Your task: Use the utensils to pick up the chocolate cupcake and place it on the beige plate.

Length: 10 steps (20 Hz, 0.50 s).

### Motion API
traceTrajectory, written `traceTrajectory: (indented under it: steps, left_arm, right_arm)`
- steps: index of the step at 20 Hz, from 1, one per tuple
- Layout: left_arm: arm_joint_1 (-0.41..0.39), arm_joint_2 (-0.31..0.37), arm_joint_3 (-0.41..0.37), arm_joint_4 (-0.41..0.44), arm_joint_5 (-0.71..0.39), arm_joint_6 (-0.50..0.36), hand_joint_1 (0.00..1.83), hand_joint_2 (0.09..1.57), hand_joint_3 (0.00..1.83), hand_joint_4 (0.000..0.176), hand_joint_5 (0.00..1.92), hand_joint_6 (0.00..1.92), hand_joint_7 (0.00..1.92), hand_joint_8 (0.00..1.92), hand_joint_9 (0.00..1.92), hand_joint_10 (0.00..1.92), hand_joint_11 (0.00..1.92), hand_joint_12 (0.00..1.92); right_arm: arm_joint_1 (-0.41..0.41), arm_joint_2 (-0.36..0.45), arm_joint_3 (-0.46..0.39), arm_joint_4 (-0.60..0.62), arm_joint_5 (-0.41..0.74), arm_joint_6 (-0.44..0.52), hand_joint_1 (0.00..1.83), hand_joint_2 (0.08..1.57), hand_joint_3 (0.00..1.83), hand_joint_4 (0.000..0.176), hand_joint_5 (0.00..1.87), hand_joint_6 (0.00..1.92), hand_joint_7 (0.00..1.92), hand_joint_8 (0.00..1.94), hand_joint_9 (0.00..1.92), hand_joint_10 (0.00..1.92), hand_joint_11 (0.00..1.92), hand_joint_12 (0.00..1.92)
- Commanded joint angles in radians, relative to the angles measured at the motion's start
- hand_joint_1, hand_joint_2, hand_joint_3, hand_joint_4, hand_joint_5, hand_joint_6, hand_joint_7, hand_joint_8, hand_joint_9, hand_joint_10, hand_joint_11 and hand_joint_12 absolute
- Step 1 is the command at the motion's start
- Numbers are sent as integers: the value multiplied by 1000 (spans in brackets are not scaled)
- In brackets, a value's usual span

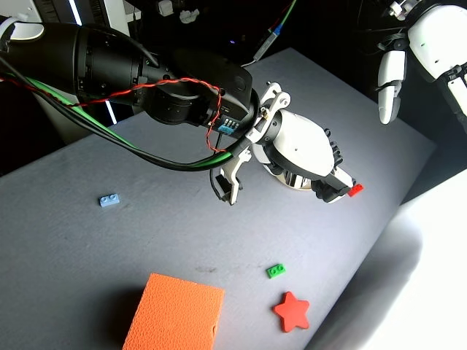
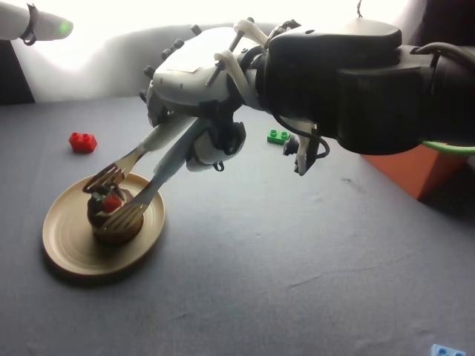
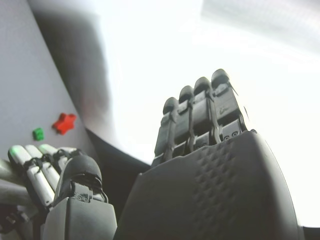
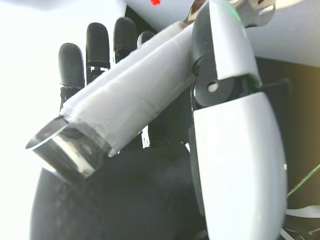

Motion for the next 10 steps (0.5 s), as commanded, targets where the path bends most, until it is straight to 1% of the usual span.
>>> traceTrajectory:
  steps: [1, 2, 3, 4, 5, 6, 7, 9, 10]
  left_arm:
    - [-13, 11, 4, 15, 24, 2, 0, 1133, 0, 0, 69, 0, 40, 0, 19, 0, 0, 0]
    - [-13, 11, 4, 15, 24, 2, 0, 1134, 0, 0, 93, 10, 66, 10, 45, 10, 18, 8]
    - [-13, 12, 4, 15, 25, 2, 0, 1134, 0, 0, 86, 6, 56, 4, 34, 5, 0, 1]
    - [-13, 13, 3, 15, 25, 2, 0, 1134, 0, 0, 86, 6, 56, 4, 34, 5, 0, 1]
    - [-13, 14, 2, 15, 25, 2, 0, 1136, 0, 0, 90, 6, 58, 5, 35, 5, 0, 0]
    - [-13, 15, 2, 15, 25, 2, 0, 1136, 1, 0, 96, 8, 61, 6, 40, 6, 2, 1]
    - [-13, 15, 2, 15, 25, 2, 0, 1136, 1, 0, 95, 7, 68, 8, 42, 7, 1, 0]
    - [-13, 14, 2, 15, 25, 2, 0, 1136, 1, 0, 82, 1, 59, 3, 29, 1, 0, 0]
    - [-13, 14, 2, 15, 25, 2, 0, 1138, 1, 0, 53, 0, 30, 0, 12, 0, 0, 0]
  right_arm:
    - [11, 4, -4, -21, -30, 2, 1066, 1151, 0, 0, 636, 776, 850, 14, 574, 601, 203, 1322]
    - [11, 4, -4, -21, -30, 2, 1075, 1124, 0, 0, 651, 470, 843, 9, 580, 580, 220, 1305]
    - [11, 5, -5, -21, -30, 3, 1079, 1114, 0, 0, 719, 205, 832, 1, 589, 515, 211, 1302]
    - [12, 5, -5, -21, -30, 3, 1079, 1114, 0, 0, 719, 205, 832, 1, 589, 515, 211, 1302]
    - [16, 7, -5, -21, -28, 3, 1084, 1105, 0, 0, 735, 145, 833, 1, 606, 501, 224, 1287]
    - [17, 8, -5, -21, -28, 3, 1089, 1101, 0, 0, 756, 135, 838, 3, 609, 496, 228, 1288]
    - [21, 11, -5, -21, -28, 2, 1082, 1107, 1, 0, 737, 102, 817, 0, 600, 495, 216, 1310]
    - [30, 17, -5, -21, -28, -11, 1073, 1110, 1, 0, 776, 93, 817, 1, 595, 489, 226, 1287]
    - [37, 21, -5, -21, -29, -13, 1071, 1116, 2, 0, 769, 55, 805, 0, 615, 445, 236, 1282]
